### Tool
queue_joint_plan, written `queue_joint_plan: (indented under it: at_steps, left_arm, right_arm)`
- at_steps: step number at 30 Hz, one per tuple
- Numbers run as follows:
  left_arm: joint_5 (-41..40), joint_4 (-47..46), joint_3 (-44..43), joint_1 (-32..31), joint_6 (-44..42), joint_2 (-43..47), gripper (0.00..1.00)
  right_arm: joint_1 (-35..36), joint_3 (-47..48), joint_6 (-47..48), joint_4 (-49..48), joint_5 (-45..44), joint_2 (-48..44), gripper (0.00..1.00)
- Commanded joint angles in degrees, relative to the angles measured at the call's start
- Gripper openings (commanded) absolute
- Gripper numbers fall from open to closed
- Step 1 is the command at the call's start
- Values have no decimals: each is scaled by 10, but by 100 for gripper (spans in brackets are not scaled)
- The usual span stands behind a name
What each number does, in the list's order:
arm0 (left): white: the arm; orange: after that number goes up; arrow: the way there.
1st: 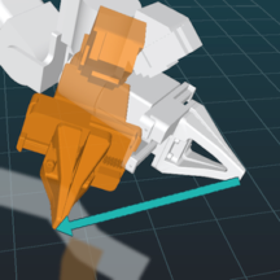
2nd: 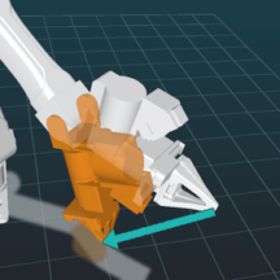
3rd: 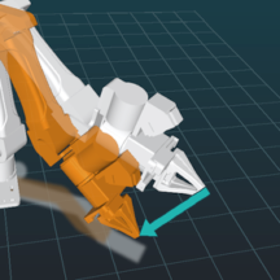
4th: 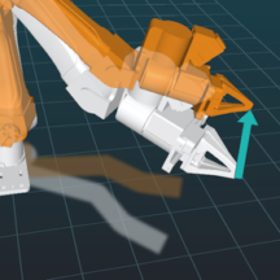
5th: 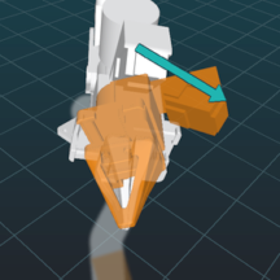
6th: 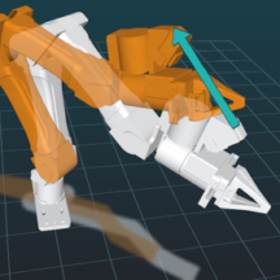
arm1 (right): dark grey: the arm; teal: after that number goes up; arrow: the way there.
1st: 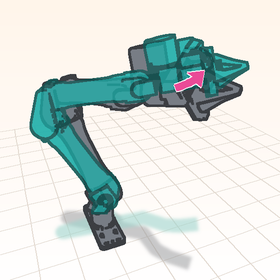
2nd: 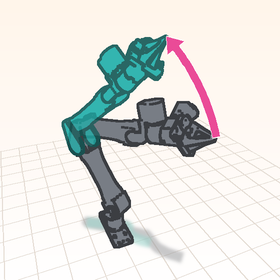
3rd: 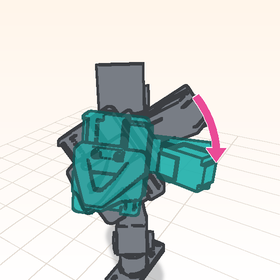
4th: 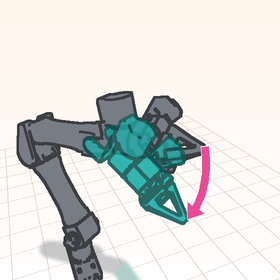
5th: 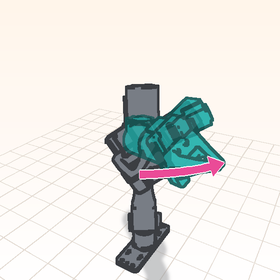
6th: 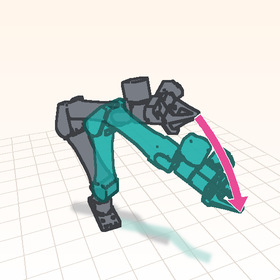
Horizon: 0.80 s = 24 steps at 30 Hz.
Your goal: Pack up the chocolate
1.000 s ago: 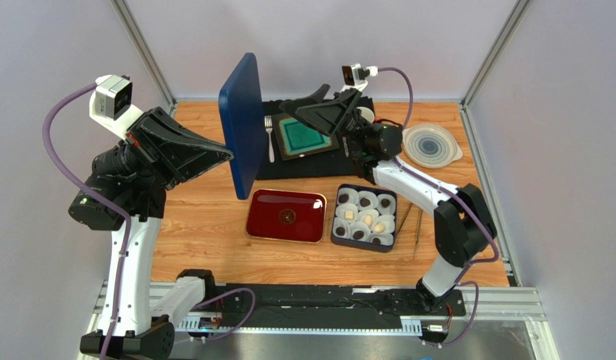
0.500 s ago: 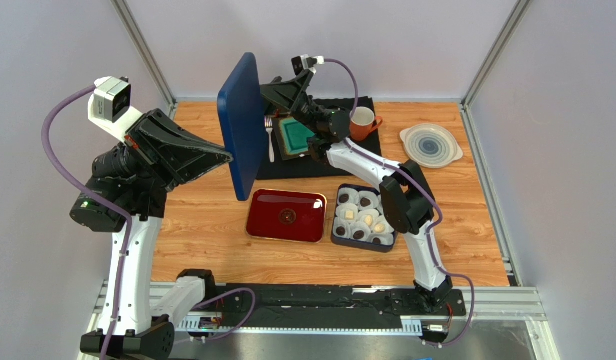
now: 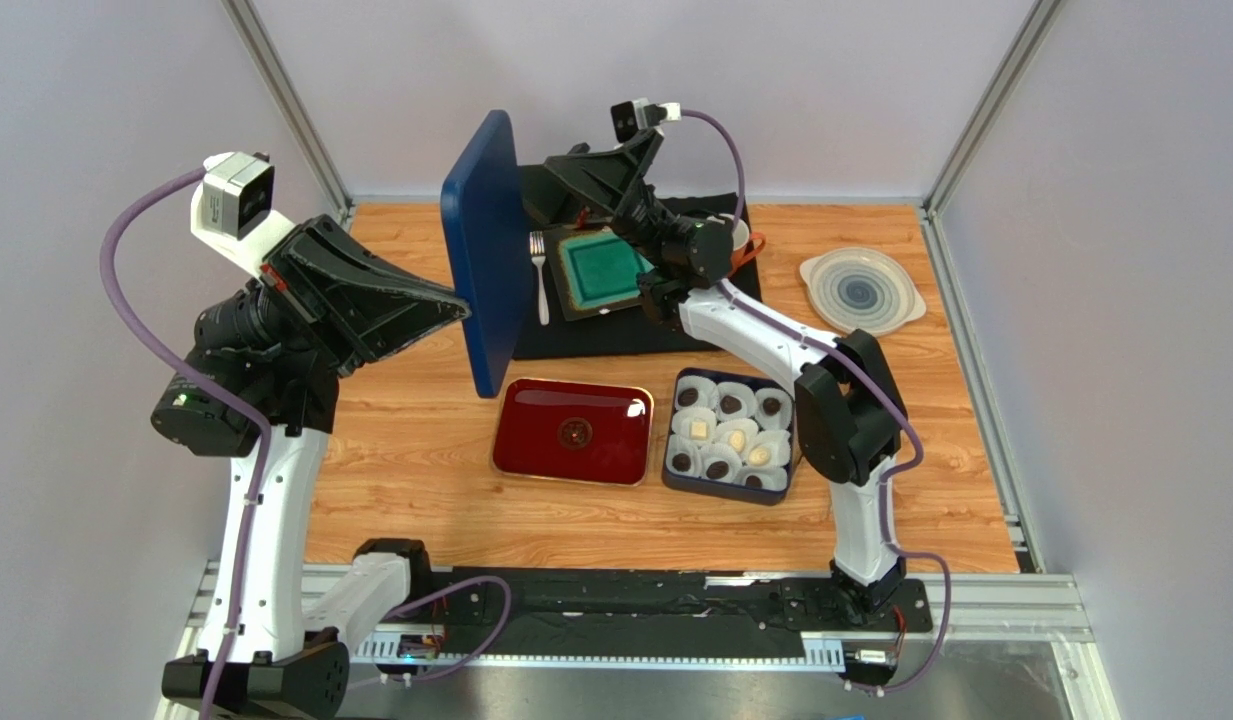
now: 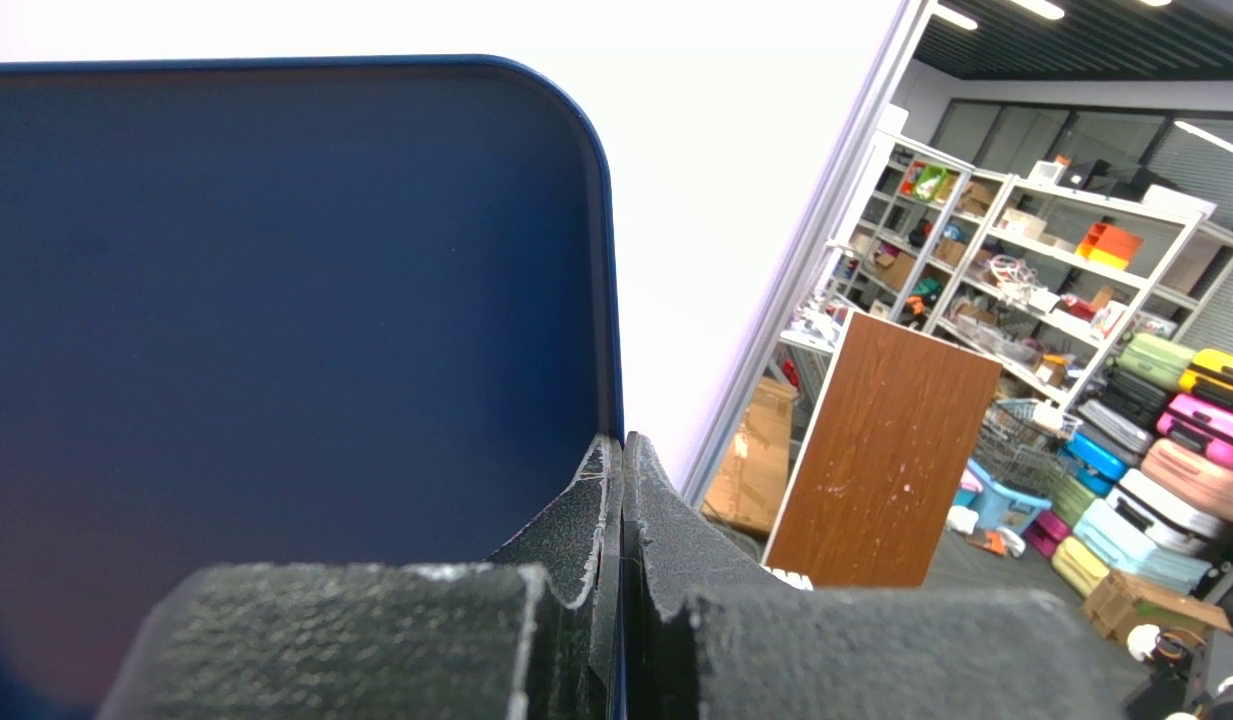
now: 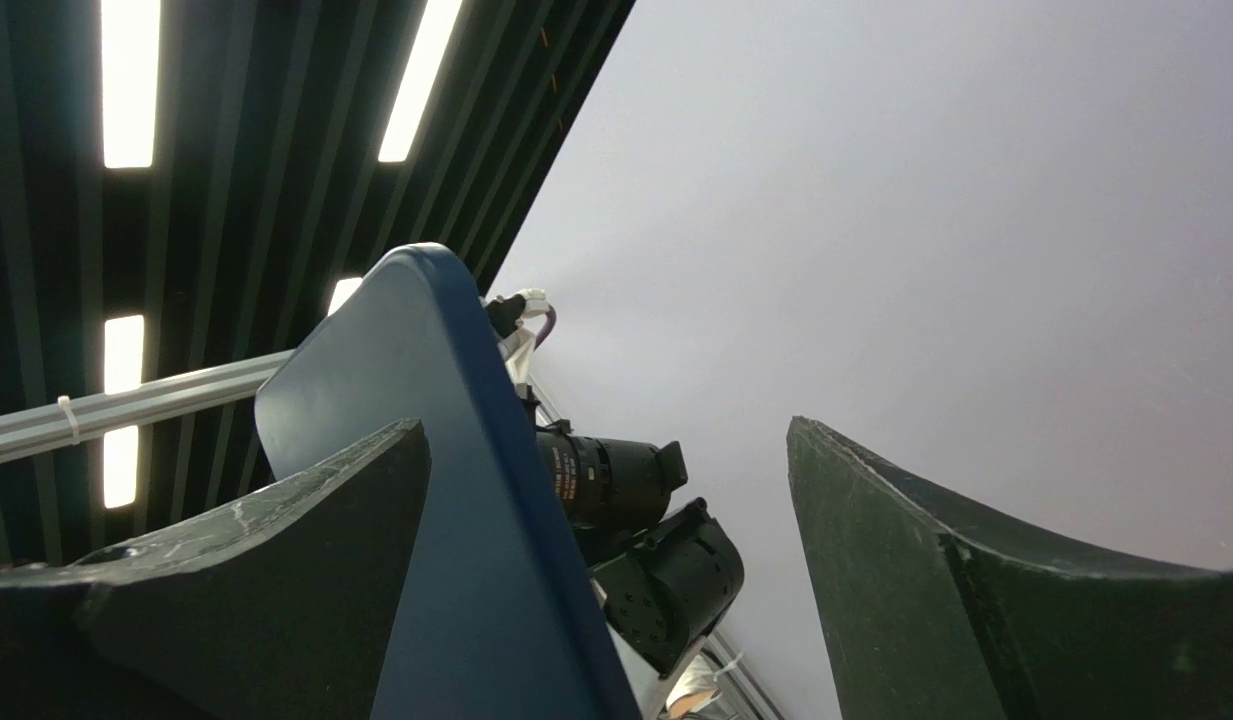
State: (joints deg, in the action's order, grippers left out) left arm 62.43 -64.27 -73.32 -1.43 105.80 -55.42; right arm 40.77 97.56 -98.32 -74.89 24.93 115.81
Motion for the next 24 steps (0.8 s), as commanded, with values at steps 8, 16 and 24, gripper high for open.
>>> queue_joint_plan:
  at_steps: [8, 16, 24]
  left_arm:
    - [-23, -28, -16, -2, -1, 3, 0]
    - [-22, -26, -10, -2, -4, 5, 0]
    - [-11, -19, 1, -2, -30, 1, 0]
  right_arm:
    - [23, 46, -12, -121, -1, -24, 91]
    - [40, 122, -28, -121, 20, 18, 87]
    - [38, 20, -8, -121, 50, -43, 81]
